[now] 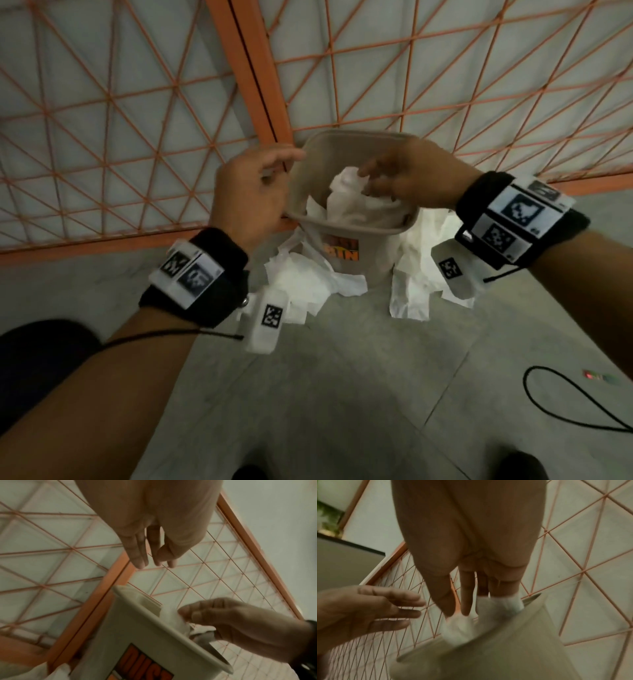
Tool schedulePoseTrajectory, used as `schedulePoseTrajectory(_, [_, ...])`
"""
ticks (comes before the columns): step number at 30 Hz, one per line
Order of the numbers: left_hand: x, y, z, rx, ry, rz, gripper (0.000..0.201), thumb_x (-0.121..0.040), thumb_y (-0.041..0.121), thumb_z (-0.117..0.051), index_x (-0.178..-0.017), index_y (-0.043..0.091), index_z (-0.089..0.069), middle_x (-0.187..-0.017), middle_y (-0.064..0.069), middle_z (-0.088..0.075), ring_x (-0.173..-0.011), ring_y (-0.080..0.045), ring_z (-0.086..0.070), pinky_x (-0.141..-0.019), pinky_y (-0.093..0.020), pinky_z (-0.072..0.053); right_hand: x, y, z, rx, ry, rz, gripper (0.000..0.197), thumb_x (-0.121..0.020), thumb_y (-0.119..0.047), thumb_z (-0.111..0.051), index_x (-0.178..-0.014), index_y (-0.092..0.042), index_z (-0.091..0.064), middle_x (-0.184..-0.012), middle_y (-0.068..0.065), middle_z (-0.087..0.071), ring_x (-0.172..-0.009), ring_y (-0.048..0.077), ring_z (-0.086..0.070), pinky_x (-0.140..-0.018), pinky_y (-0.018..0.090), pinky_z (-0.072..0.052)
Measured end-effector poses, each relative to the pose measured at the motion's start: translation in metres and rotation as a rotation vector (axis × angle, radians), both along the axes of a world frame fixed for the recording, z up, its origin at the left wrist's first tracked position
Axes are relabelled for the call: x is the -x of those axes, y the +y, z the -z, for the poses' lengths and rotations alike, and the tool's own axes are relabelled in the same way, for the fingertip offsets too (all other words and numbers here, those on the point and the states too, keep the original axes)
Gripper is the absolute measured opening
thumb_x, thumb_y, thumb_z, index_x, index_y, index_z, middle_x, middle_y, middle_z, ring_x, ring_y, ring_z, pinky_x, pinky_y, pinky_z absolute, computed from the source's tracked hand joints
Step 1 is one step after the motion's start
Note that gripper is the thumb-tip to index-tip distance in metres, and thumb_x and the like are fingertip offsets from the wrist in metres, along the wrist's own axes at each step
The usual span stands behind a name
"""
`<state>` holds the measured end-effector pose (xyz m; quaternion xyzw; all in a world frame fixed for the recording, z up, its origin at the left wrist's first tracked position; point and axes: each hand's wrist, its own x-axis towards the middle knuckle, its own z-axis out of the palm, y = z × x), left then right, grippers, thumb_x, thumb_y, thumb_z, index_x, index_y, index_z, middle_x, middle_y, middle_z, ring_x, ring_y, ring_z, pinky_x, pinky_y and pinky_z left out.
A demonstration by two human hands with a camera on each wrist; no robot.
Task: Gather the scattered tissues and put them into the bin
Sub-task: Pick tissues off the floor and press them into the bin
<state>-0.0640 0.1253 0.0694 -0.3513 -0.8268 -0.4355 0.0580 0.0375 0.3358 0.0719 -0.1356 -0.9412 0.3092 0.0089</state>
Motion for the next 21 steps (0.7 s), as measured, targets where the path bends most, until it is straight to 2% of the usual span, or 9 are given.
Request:
schedulePoseTrajectory(1, [-0.002,-0.010,0.004,-0.041,0.017,-0.049,0.031,-0.089,0.005,-0.053,-0.107,0.021,-0.072,-0.110,0.010,-0.066,-0.098,0.008,-0.059,-0.085,-0.003,-0.044,0.000,-0.001,0.004,-0.069,-0.057,-0.051,0.033,-0.087,-0.031,-0.064,-0.120,-0.027,-0.066,-0.117,0.002,-0.068,-0.106,0.017,-0.060,-0.092,0.025,-0.047])
schedulePoseTrajectory(3, [-0.008,-0.027,0.023,-0.100,-0.022,-0.160,0.028,-0.089,0.005,-0.054,-0.108,0.019,-0.069,-0.112,0.007,-0.064,-0.091,0.007,-0.058,-0.077,-0.002,-0.044,0.000,-0.003,0.005,-0.105,-0.050,-0.099,0.035,-0.088,-0.033,-0.062,-0.123,-0.032,-0.063,-0.123,0.001,-0.065,-0.116,0.019,-0.057,-0.101,0.038,-0.044])
schedulePoseTrajectory(5, [-0.012,-0.038,0.055,-0.093,-0.184,-0.254,0.033,-0.085,0.002,-0.056,-0.111,0.021,-0.065,-0.117,0.002,-0.064,-0.090,-0.005,-0.062,-0.081,-0.014,-0.051,-0.003,-0.007,0.001,-0.074,0.077,-0.096,0.033,-0.088,-0.028,-0.062,-0.121,-0.030,-0.064,-0.128,-0.002,-0.063,-0.117,0.015,-0.057,-0.104,0.038,-0.043])
schedulePoseTrajectory(8, [-0.013,-0.038,0.107,0.130,-0.539,-0.262,0.046,-0.081,0.004,-0.064,-0.121,0.024,-0.058,-0.120,-0.009,-0.063,-0.101,-0.026,-0.064,-0.087,-0.035,-0.053,-0.015,-0.019,-0.007,0.103,0.317,-0.042,0.030,-0.089,-0.016,-0.058,-0.115,-0.024,-0.069,-0.123,-0.007,-0.067,-0.100,0.004,-0.065,-0.095,0.036,-0.052])
schedulePoseTrajectory(10, [-0.010,-0.032,0.140,0.356,-0.582,-0.154,0.057,-0.080,0.008,-0.070,-0.133,0.016,-0.052,-0.132,-0.012,-0.056,-0.117,-0.031,-0.056,-0.098,-0.036,-0.047,-0.032,-0.034,-0.012,0.196,0.448,-0.019,0.026,-0.089,-0.012,-0.057,-0.108,-0.023,-0.072,-0.105,-0.006,-0.073,-0.087,0.009,-0.071,-0.081,0.038,-0.057])
schedulePoseTrajectory(12, [-0.005,-0.024,0.167,0.543,-0.553,-0.070,0.071,-0.079,0.018,-0.074,-0.142,0.015,-0.042,-0.143,-0.011,-0.048,-0.131,-0.030,-0.046,-0.108,-0.038,-0.039,-0.054,-0.051,-0.010,0.127,0.510,-0.123,0.023,-0.089,-0.008,-0.057,-0.102,-0.019,-0.073,-0.093,-0.006,-0.073,-0.079,0.009,-0.070,-0.072,0.031,-0.057])
schedulePoseTrajectory(14, [0.001,-0.015,0.185,0.646,-0.547,-0.047,0.079,-0.079,0.031,-0.074,-0.146,0.019,-0.035,-0.149,-0.008,-0.042,-0.136,-0.030,-0.040,-0.111,-0.042,-0.037,-0.072,-0.067,0.006,0.064,0.435,-0.281,0.024,-0.088,-0.007,-0.057,-0.101,-0.020,-0.073,-0.090,-0.008,-0.070,-0.074,0.006,-0.067,-0.067,0.024,-0.054])
schedulePoseTrajectory(17, [0.013,-0.004,0.197,0.608,-0.566,-0.052,0.075,-0.080,0.037,-0.071,-0.145,0.019,-0.038,-0.149,-0.006,-0.043,-0.136,-0.030,-0.041,-0.111,-0.044,-0.037,-0.082,-0.081,0.056,0.146,0.106,-0.347,0.025,-0.089,-0.014,-0.057,-0.104,-0.029,-0.072,-0.095,-0.018,-0.068,-0.074,0.003,-0.066,-0.067,0.022,-0.055])
schedulePoseTrajectory(21, [0.018,0.004,0.197,0.357,-0.448,-0.088,0.040,-0.075,0.032,-0.074,-0.110,0.014,-0.066,-0.113,-0.007,-0.070,-0.108,-0.026,-0.063,-0.091,-0.036,-0.051,-0.081,-0.083,0.138,0.132,-0.176,-0.239,0.027,-0.091,-0.021,-0.051,-0.108,-0.032,-0.069,-0.099,-0.016,-0.070,-0.082,0.003,-0.065,-0.078,0.030,-0.056])
